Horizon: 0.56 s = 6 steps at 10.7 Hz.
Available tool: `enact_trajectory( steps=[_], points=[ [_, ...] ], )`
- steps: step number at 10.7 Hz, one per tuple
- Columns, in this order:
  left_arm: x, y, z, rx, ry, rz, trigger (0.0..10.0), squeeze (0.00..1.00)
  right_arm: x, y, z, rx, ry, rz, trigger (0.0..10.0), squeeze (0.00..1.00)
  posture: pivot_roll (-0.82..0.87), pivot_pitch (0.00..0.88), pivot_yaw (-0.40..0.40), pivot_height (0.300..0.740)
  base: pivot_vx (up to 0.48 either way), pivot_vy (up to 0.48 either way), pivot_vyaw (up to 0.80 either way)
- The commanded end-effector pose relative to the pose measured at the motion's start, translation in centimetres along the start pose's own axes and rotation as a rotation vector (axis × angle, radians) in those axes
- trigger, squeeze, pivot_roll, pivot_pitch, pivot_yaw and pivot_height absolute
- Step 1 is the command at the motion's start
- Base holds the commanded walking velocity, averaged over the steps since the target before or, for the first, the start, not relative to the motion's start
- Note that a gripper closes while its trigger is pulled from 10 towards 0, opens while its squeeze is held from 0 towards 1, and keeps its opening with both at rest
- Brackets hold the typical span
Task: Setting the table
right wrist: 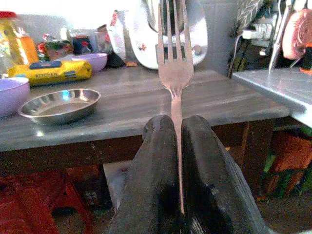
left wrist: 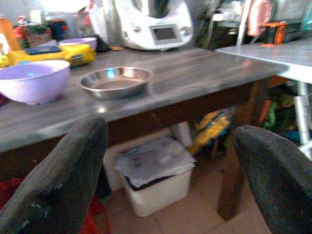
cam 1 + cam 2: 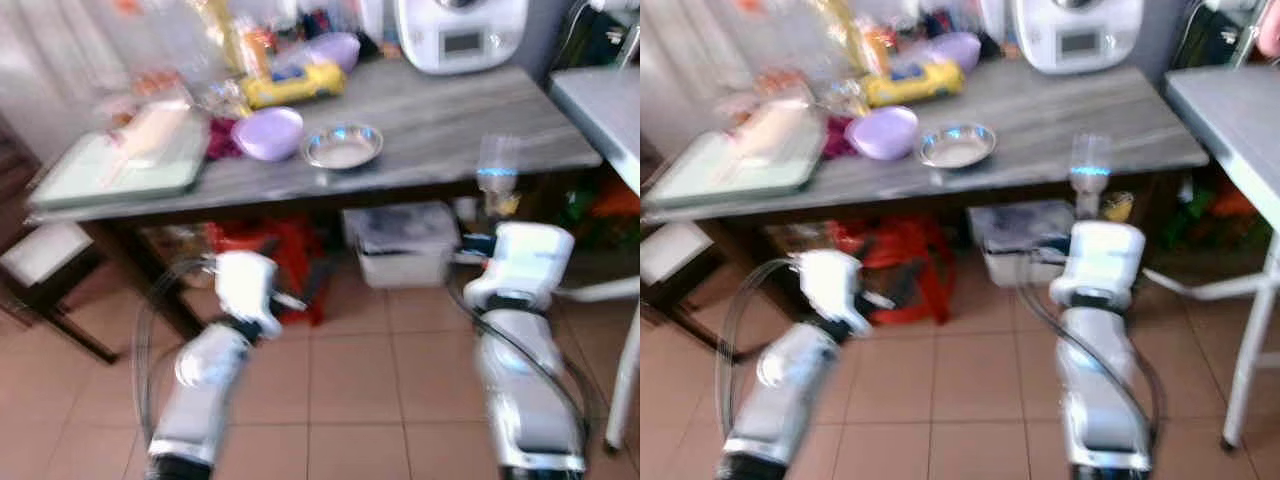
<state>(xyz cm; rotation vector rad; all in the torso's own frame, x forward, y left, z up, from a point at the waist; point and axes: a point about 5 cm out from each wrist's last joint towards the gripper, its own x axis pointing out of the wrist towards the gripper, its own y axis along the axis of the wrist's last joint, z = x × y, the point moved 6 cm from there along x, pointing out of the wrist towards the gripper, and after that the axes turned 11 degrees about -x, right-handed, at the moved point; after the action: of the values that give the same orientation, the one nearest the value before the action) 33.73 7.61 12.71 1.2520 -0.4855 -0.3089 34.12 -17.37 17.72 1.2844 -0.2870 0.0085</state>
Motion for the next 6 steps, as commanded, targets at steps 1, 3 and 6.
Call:
enact_trajectory(
  steps=[1, 3, 6],
  points=[
    [0.22, 0.04, 0.47, -0.001, -0.016, -0.001, 10.0, 0.00, 0.11, 0.30, 0.58, -0.003, -0.018, 0.013, 10.0, 0.00, -0.10, 0.088, 0.150, 0.740, 0.379, 0.000, 0.00],
    [0.23, 0.03, 0.51, -0.001, -0.018, -0.002, 10.0, 0.00, 0.06, 0.26, 0.49, 0.000, -0.016, 0.011, 10.0, 0.00, -0.10, 0.090, 0.152, 0.740, 0.381, 0.000, 0.00],
    [0.22, -0.02, 0.41, 0.001, -0.016, -0.007, 10.0, 0.00, 0.03, 0.10, 0.48, 0.000, -0.016, 0.006, 10.0, 0.00, -0.10, 0.088, 0.151, 0.740, 0.365, 0.000, 0.00]
  ],
)
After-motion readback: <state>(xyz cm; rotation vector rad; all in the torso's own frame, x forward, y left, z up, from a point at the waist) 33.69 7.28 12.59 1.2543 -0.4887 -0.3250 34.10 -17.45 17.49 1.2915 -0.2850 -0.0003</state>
